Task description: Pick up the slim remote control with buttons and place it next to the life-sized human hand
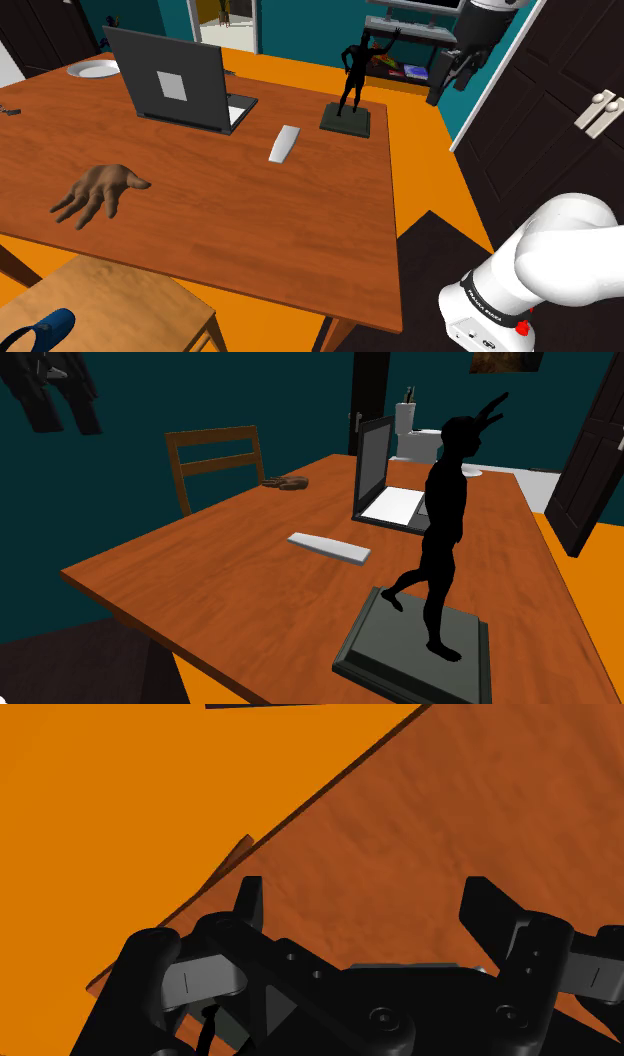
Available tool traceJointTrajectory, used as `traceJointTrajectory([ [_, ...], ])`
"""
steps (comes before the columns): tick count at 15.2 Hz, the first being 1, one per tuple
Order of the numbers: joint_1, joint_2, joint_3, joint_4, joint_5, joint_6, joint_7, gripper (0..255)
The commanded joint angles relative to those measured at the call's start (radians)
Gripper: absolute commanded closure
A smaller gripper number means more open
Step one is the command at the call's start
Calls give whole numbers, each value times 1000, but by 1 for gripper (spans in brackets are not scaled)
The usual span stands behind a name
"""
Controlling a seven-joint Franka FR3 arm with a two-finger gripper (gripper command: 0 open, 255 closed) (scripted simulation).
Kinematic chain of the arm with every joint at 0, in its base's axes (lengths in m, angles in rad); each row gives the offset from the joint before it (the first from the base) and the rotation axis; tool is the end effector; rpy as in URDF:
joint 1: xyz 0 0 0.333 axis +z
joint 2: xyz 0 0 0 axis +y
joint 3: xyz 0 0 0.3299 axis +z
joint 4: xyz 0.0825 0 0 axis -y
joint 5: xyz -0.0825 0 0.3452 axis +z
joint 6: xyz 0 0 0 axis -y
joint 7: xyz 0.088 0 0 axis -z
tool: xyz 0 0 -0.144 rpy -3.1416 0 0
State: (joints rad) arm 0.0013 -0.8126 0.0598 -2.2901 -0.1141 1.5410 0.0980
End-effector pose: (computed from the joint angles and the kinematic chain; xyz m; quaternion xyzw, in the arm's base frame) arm 0.2503 0.0054 0.5971 0.9960 -0.0305 0.0368 0.0762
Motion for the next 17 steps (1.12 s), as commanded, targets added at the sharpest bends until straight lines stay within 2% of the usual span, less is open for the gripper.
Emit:
traceJointTrajectory([
  [1,0,0,0,0,0,0,0,0],
  [9,-36,217,105,-1,76,193,257,0],
  [17,-75,497,191,94,93,361,503,0],
])
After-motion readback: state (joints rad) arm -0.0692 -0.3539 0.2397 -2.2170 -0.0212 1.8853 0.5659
